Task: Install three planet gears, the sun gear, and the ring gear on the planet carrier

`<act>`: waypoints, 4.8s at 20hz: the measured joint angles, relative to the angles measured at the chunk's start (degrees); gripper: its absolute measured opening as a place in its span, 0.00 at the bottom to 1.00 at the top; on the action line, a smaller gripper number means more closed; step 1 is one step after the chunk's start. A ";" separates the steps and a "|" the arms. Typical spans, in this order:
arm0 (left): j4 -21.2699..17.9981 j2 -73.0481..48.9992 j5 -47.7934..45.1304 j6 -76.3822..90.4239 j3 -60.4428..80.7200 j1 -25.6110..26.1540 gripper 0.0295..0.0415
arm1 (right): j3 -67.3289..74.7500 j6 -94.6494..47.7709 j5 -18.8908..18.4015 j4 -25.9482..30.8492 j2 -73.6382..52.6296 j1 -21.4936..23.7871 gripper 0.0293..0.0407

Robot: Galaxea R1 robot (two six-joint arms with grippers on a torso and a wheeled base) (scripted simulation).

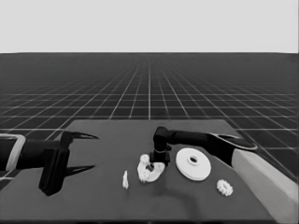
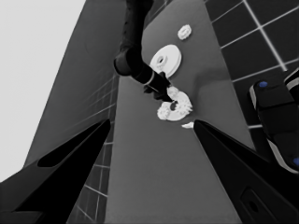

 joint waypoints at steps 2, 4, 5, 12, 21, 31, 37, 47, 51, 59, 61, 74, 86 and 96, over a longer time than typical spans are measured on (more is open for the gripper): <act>0.00 0.00 0.00 0.00 0.00 0.00 0.75 | -0.01 0.00 0.01 -0.01 0.00 -0.01 0.80; 0.00 0.00 0.00 0.00 0.00 0.00 0.75 | -0.01 0.00 0.01 -0.01 0.00 -0.01 0.81; 0.00 0.00 0.00 0.00 0.00 0.00 0.75 | -0.01 0.00 0.01 -0.01 0.00 -0.01 0.81; 0.00 0.00 0.00 0.00 0.00 0.00 0.75 | 5.57 3.33 -2.92 7.22 -1.55 7.79 0.81; 0.00 0.00 0.00 0.00 0.00 0.00 0.75 | 42.51 -3.93 -1.54 7.66 -44.79 7.94 0.81; 0.00 0.00 0.00 0.00 0.00 0.00 0.75 | 32.55 -19.11 8.21 -0.49 -52.71 -3.77 0.81; 0.00 0.00 0.00 0.00 0.00 0.00 0.75 | 30.36 -19.47 10.03 -2.33 -51.51 -6.22 0.81; 0.00 0.00 0.00 0.00 0.00 0.00 0.75 | 30.27 -19.49 10.10 -2.41 -51.46 -6.28 0.14; 0.00 0.00 0.00 0.00 0.00 0.00 0.75 | 37.00 -18.60 3.02 6.14 -55.30 4.58 0.14; 0.00 0.00 0.00 0.00 0.00 0.00 0.75 | 39.37 5.14 -3.80 7.13 -44.50 9.13 0.14; 0.00 0.00 0.00 0.00 0.00 0.00 0.75 | 23.71 15.26 -5.67 8.64 -10.34 10.11 0.14; 0.00 0.00 0.00 0.00 0.00 0.00 0.75 | -6.07 1.52 -1.43 3.18 7.92 3.37 0.14; 0.00 0.00 0.00 0.00 0.00 0.00 0.75 | -6.29 5.34 -1.30 2.97 8.04 2.76 0.14; 0.00 0.00 0.00 0.00 0.00 0.00 0.75 | -6.39 11.32 -1.32 2.96 7.90 2.28 0.14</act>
